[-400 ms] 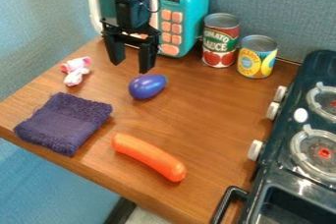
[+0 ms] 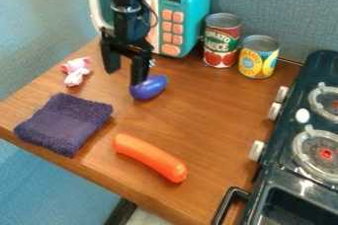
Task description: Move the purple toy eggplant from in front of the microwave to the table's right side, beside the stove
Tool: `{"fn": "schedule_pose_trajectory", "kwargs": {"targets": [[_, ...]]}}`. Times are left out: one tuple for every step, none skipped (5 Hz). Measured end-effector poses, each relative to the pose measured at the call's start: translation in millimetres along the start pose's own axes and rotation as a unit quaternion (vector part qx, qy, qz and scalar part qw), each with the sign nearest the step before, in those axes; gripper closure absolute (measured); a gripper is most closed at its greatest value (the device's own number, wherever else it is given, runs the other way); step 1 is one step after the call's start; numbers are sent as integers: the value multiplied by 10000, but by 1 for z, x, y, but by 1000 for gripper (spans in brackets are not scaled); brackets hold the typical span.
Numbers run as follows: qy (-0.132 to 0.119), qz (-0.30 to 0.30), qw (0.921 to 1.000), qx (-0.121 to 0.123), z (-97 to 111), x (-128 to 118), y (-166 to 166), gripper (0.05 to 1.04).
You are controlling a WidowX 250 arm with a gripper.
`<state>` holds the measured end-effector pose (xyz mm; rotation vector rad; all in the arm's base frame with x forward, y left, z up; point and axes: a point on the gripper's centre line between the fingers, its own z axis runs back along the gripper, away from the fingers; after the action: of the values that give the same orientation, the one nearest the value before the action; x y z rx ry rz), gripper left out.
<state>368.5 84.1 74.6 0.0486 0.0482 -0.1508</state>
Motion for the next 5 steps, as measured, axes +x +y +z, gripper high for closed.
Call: {"fn": "schedule_pose_trajectory", "kwargs": {"targets": [[-66, -790, 9966, 229, 4, 9, -8, 83], [-112, -1268, 9912, 350, 13, 18, -13, 83], [65, -1425, 9897, 104, 1, 27, -16, 83], [154, -1514, 9884, -22, -2, 39, -15, 83], [184, -1563, 9874, -160, -8, 47, -17, 83]]}}
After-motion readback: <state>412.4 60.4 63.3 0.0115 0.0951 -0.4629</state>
